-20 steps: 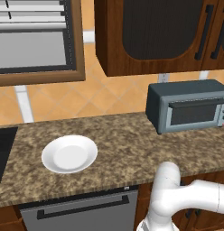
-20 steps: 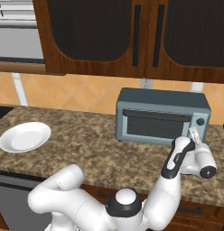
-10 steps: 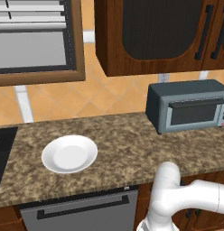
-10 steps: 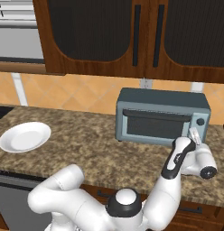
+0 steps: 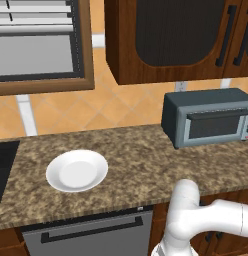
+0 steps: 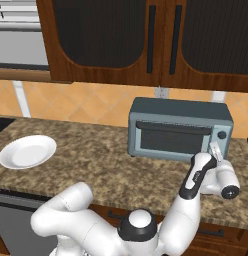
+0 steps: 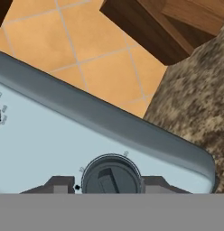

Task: Pick up the kebab skewer and baguette bread, and place them inside the toaster oven. Close the toaster oven door and start by setting the timer.

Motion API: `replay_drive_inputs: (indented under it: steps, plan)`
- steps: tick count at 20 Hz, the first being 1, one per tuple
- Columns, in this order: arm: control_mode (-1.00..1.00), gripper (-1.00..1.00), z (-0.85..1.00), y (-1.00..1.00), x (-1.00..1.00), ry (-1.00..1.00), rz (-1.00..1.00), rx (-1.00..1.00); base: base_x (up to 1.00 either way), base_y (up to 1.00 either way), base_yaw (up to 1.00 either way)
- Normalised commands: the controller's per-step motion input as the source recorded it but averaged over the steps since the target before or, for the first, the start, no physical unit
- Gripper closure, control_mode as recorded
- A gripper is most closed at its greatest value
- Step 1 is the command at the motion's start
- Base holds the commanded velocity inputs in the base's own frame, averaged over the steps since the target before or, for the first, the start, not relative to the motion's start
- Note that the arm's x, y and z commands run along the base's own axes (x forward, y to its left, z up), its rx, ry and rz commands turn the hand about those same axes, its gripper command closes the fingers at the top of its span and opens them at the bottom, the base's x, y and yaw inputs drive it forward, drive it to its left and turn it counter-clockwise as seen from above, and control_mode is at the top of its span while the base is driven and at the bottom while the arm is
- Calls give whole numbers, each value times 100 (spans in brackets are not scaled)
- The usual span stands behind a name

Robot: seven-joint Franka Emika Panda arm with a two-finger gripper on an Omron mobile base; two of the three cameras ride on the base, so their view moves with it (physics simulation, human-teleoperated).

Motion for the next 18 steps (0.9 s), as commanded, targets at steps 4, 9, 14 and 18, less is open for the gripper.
replay_drive_inputs:
  steps: [4,9,14,18]
  plan:
    - [-100,100,11,1,18,0,-4,2,0,0,0]
    - [-100,100,14,2,10,0,-10,13,0,0,0]
    - [-100,100,20,2,11,4,-12,17,0,0,0]
    - [-100,100,27,0,3,6,-9,25,0,0,0]
